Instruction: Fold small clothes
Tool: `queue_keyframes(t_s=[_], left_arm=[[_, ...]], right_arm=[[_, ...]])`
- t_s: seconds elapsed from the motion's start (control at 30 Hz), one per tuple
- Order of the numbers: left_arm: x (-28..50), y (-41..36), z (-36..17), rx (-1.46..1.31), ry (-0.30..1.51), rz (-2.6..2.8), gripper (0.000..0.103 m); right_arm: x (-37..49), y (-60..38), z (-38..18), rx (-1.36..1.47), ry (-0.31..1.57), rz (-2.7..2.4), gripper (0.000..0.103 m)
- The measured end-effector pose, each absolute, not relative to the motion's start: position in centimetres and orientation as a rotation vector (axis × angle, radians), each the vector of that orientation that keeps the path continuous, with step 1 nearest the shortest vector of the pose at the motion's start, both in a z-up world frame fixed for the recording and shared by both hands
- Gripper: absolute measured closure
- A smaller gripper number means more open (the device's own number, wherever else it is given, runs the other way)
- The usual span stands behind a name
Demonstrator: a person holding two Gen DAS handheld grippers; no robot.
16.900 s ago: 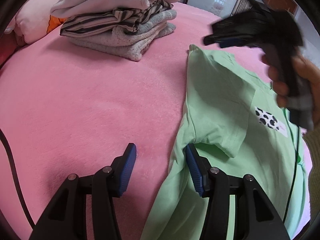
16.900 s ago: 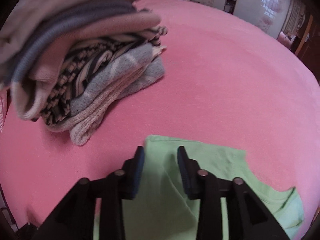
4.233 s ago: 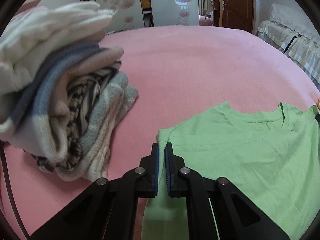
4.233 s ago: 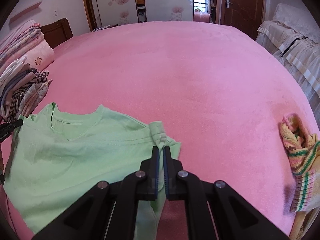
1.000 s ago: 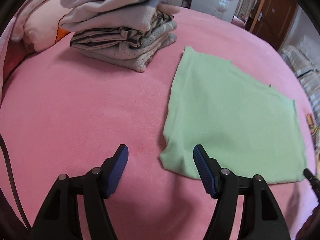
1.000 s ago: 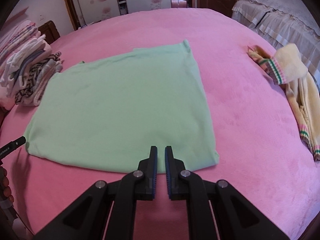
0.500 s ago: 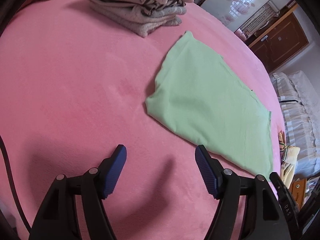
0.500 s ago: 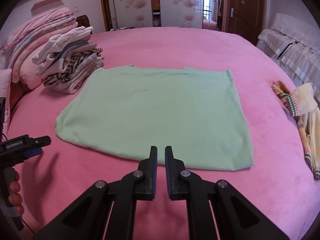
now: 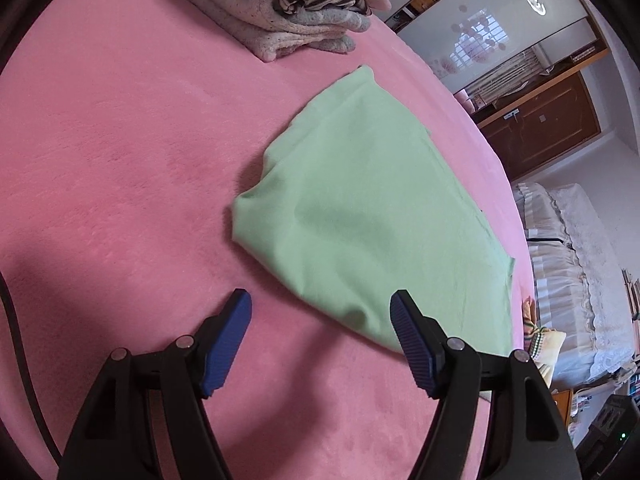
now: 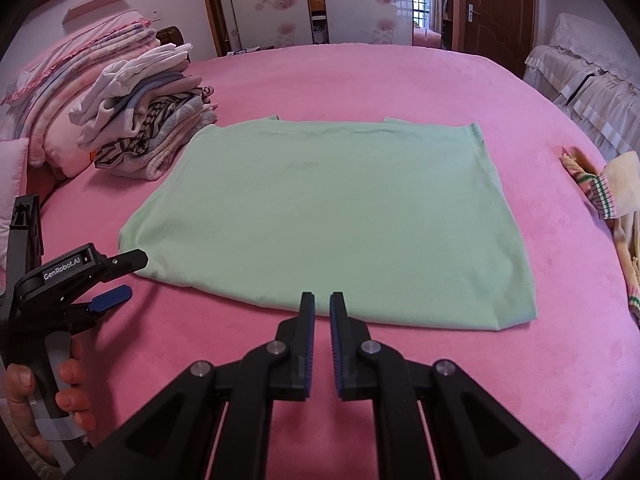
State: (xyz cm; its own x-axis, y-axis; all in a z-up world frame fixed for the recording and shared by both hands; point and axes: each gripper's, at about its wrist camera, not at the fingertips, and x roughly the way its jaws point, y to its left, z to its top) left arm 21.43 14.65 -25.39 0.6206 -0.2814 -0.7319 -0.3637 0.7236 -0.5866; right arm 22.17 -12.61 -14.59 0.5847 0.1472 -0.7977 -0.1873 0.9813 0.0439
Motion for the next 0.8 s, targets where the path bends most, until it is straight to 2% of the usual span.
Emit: queue_keyframes(t_s=[0.4, 0.8], left_arm=[[24.8, 14.8, -26.2, -0.862, 0.843, 0.050, 0.028], [27.0, 14.8, -26.7, -0.901, 0.754, 0.038, 0.029]], right_arm=[[25.1, -12.3, -15.7, -0.042, 0.924, 0.167, 0.096], [29.2, -11.8, -15.8, -0.026, 0.892, 0.143, 0.096]])
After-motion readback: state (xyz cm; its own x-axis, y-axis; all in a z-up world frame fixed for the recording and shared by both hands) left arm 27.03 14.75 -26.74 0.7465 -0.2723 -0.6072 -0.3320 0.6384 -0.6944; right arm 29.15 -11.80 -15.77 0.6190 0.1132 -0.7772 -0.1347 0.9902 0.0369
